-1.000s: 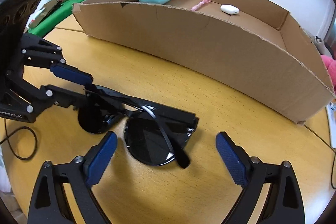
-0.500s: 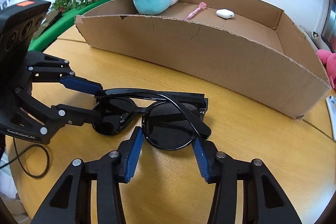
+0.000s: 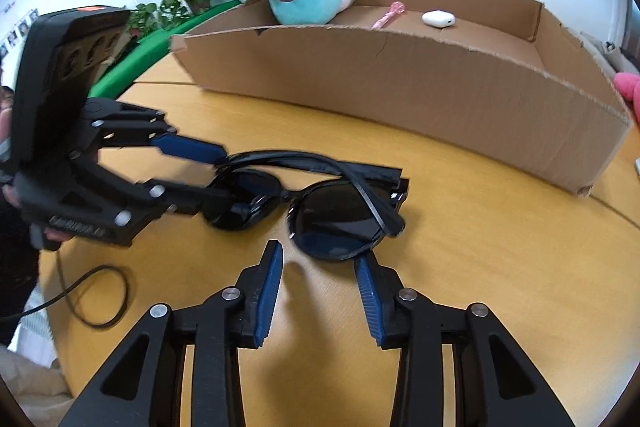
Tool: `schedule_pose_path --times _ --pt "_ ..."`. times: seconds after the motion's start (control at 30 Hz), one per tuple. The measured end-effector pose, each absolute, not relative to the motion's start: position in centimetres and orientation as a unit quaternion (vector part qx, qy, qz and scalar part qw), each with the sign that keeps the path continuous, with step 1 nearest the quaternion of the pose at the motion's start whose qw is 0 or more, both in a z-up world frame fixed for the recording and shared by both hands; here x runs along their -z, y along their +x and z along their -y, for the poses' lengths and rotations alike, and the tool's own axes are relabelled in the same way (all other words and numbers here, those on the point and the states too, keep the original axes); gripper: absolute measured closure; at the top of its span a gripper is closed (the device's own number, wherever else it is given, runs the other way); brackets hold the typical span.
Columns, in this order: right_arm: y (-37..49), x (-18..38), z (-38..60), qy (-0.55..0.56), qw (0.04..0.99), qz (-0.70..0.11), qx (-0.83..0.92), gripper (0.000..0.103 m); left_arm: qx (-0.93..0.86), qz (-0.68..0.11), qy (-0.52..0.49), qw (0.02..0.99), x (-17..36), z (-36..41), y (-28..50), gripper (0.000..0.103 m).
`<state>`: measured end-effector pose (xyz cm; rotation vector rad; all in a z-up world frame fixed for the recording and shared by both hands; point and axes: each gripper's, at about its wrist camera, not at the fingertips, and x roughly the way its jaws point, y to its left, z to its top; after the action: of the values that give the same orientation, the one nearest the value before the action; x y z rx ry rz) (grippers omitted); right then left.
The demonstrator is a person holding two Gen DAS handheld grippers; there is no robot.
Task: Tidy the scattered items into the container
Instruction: 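Hold the sunglasses with the left gripper while the right gripper closes on the frame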
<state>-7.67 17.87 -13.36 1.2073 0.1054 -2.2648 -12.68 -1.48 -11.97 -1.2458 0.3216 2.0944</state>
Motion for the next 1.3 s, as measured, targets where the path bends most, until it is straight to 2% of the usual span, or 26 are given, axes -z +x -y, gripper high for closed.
schedule_pose_path --times 0.13,0.27,0.33,0.4,0.43,0.6,0.73,0.9,1.0,1.17,1.23,1.3 --pt "-6.0 12.6 -18.4 0.449 0.323 -0.06 0.831 0.054 -0.804 -0.109 -0.476 0.34 11.6 2.0 -12.3 0.056" --pt "-5.9 10.9 -18.8 0.422 0.321 -0.117 0.84 0.032 -0.805 -0.105 -0.47 0.347 11.5 2.0 -11.6 0.048" --pt "-6.9 10.0 -18.6 0.409 0.317 -0.138 0.844 0.027 -0.804 -0.1 -0.473 0.348 11.6 2.0 -11.5 0.048" --pt "-7.9 9.4 -17.7 0.398 0.335 -0.167 0.838 0.017 -0.803 -0.1 -0.475 0.346 11.8 1.8 -11.4 0.048" --pt "-8.3 9.3 -17.0 0.393 0.347 -0.185 0.831 0.015 -0.802 -0.101 -0.477 0.344 11.9 1.7 -11.3 0.048" --pt "-9.2 11.3 -13.1 0.387 0.404 -0.311 0.768 0.015 -0.803 -0.097 -0.481 0.338 12.2 1.1 -11.2 0.047" --pt "-9.9 13.3 -12.1 0.404 0.409 -0.361 0.734 0.017 -0.806 -0.09 -0.485 0.326 12.5 0.8 -11.5 0.047" --pt "-9.8 13.6 -12.9 0.437 0.415 -0.332 0.726 0.021 -0.809 -0.085 -0.483 0.324 12.4 0.5 -11.6 0.047" --pt "-9.0 13.9 -13.6 0.455 0.419 -0.299 0.726 0.02 -0.81 -0.087 -0.481 0.325 12.4 0.2 -11.7 0.047" --pt "-8.2 14.1 -14.2 0.466 0.382 -0.273 0.75 0.021 -0.811 -0.089 -0.476 0.329 12.4 -0.5 -11.9 0.045" --pt "-8.0 14.0 -14.2 0.465 0.369 -0.264 0.76 0.025 -0.811 -0.094 -0.475 0.328 12.4 -0.7 -12.0 0.044" --pt "-8.0 13.9 -14.2 0.464 0.353 -0.252 0.772 0.036 -0.81 -0.094 -0.476 0.329 12.4 -0.7 -12.1 0.043"
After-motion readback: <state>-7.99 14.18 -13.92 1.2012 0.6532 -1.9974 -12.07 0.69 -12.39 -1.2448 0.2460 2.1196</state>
